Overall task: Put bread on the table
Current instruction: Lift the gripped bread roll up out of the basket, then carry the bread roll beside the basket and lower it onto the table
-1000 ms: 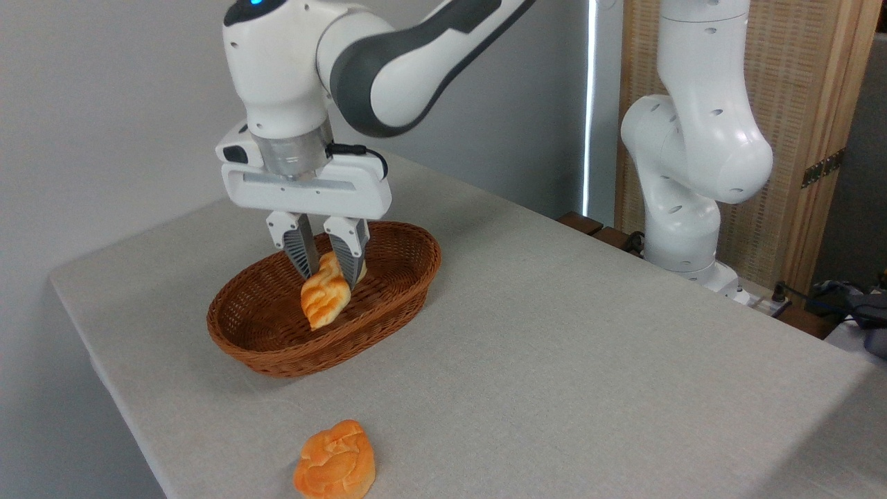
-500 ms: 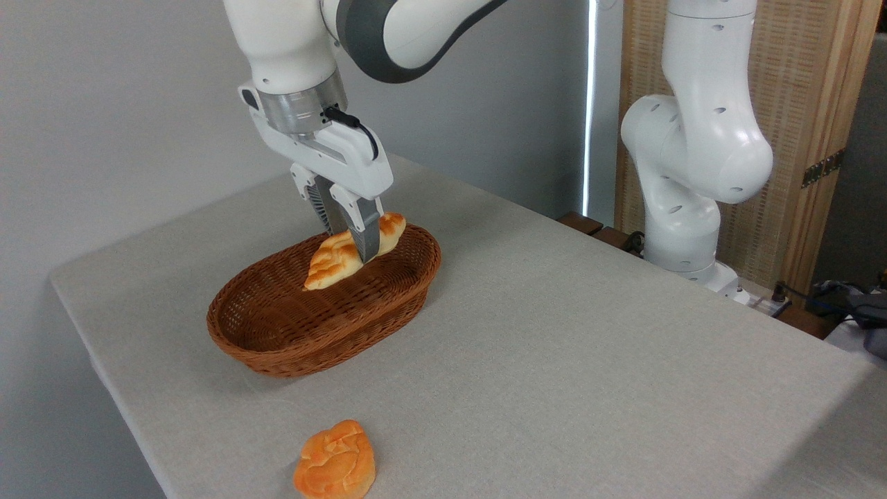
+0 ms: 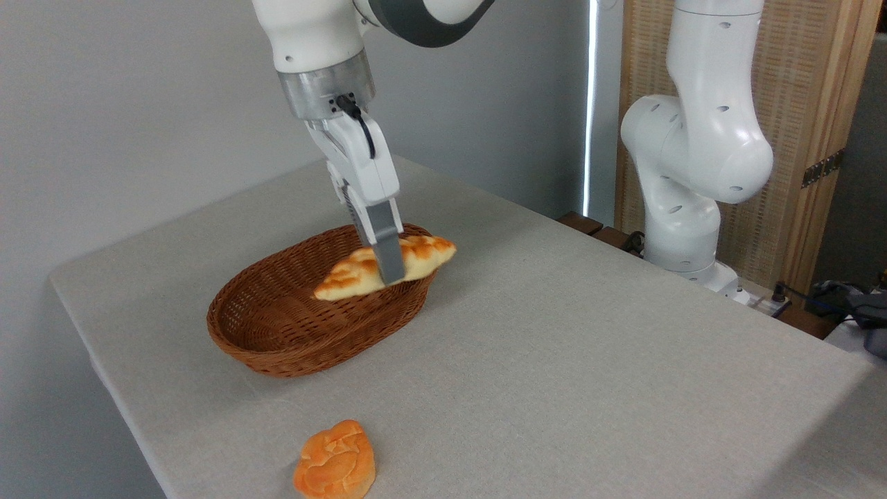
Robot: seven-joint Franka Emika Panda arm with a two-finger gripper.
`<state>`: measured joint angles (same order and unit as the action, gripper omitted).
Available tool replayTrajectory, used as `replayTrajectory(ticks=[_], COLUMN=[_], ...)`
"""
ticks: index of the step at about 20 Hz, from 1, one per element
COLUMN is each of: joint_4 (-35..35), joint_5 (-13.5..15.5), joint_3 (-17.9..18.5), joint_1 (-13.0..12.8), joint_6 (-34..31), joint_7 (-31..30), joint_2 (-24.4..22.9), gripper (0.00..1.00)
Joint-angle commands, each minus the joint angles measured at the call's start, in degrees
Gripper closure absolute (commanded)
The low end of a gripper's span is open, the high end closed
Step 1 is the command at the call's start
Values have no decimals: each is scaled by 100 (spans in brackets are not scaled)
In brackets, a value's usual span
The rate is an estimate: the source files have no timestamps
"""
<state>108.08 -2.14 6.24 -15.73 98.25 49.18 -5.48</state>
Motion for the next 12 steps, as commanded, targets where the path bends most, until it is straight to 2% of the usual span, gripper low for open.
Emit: replayTrajectory(ticks=[1,4,6,8,11,12], joint_4=[406,767,838,847,864,864], joint_5=[-488,-875,-999,-999,-999,-999], joint_3=[97,105,245,351,421,474], joint_1=[52,61,61,61,70,61], joint_6=[-95,-95,-25,-16,-7,10], joint_7=[92,92,83,92,83,83], joint_2=[-93,-76,-32,29,65,65], gripper=[43,43,40,27,0,0])
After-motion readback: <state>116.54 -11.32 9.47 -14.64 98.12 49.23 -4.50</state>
